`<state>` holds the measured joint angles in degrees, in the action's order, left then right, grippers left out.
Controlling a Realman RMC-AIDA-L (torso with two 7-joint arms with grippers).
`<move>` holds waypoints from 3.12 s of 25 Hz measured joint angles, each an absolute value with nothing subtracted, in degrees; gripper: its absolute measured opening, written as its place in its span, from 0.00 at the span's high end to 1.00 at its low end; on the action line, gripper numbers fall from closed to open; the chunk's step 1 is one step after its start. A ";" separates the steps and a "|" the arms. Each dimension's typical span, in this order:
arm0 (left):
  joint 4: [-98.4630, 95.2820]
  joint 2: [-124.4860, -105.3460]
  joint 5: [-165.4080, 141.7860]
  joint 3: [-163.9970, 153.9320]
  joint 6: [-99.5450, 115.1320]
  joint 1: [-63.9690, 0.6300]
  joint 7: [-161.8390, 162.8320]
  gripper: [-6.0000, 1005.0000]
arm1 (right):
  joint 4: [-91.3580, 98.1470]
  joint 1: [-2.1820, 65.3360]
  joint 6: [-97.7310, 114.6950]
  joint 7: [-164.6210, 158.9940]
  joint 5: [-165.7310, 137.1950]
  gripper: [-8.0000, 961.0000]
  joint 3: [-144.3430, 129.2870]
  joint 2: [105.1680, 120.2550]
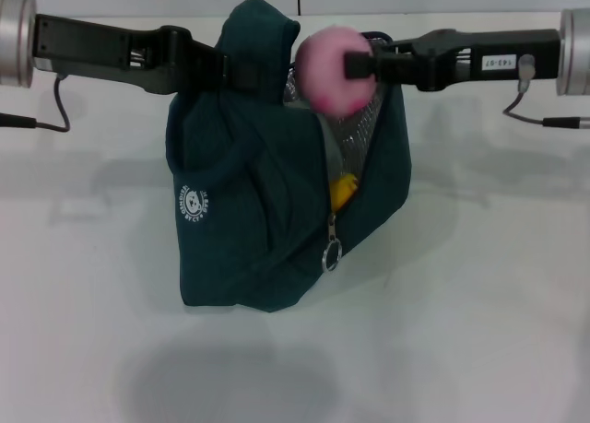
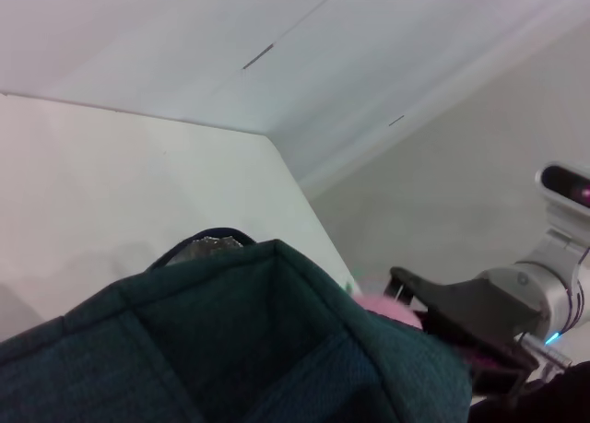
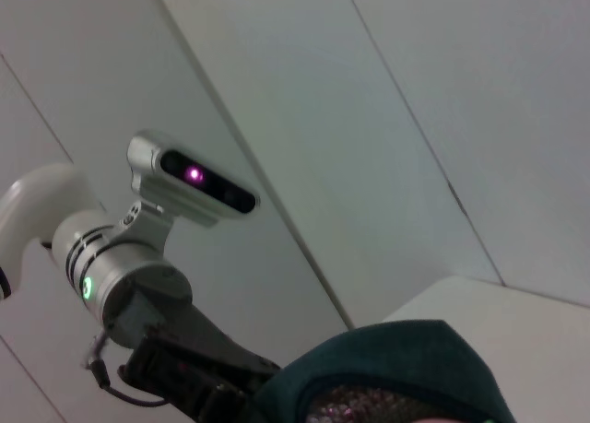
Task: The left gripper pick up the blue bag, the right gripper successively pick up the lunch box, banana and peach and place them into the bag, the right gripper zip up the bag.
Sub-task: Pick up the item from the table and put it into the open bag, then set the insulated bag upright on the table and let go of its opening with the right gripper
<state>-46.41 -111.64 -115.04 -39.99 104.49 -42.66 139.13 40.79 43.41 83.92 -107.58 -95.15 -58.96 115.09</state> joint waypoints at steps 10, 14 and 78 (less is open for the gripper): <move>-46.40 -111.62 -115.03 -39.99 104.50 -42.21 139.13 0.95 | 40.75 42.78 83.06 -106.75 -93.71 0.62 -58.93 115.34; -46.40 -111.60 -115.02 -39.99 104.50 -42.09 139.13 0.95 | 40.72 41.34 82.32 -106.95 -90.67 0.52 -58.72 115.30; -46.40 -111.87 -114.92 -40.42 104.68 -43.07 137.55 0.95 | 22.74 39.17 80.21 -112.00 -79.73 0.95 -56.51 115.07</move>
